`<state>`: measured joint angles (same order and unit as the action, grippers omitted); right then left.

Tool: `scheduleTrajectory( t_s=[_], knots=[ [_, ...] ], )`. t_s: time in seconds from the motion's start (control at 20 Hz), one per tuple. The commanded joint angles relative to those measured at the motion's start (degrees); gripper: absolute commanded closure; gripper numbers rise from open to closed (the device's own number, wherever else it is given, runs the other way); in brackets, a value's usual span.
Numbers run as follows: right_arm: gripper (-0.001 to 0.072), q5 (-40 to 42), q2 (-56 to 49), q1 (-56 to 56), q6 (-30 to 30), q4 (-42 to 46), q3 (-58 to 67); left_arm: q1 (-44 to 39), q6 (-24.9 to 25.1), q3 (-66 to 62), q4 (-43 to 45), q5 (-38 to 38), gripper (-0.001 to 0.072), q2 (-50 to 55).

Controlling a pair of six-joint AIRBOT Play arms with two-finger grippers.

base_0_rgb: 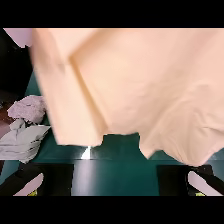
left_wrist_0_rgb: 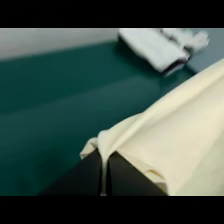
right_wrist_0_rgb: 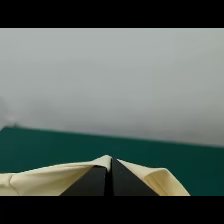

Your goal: Fold the shirts.

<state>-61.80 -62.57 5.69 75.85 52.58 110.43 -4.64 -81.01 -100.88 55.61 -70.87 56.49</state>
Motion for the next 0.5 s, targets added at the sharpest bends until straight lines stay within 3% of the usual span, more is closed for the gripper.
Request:
scheduleTrajectory(
  t_s=[0.0,0.15,0.3,0.45],
  knots=[
    [0.0693,-11.93,-14.1,-5.57,2.23,0.13,-0.09,0.04,-0.98,14.05,3.96,-3.65,0.0684,7.26],
    [0.0693,-14.01,-27.3,-8.13,2.8,2.16,-0.09,0.04,1.99,21.7,4.35,-0.66,0.0684,17.0],
    [0.0692,-9.88,-35.71,-10.32,3.04,9.22,-0.07,0.04,3.61,22.49,4.59,7.74,0.0684,26.71],
    [0.069,-4.68,-40.13,-10.62,5.2,10.43,-0.07,0.04,3.45,22.49,4.26,17.49,0.0683,31.8]
  ],
)
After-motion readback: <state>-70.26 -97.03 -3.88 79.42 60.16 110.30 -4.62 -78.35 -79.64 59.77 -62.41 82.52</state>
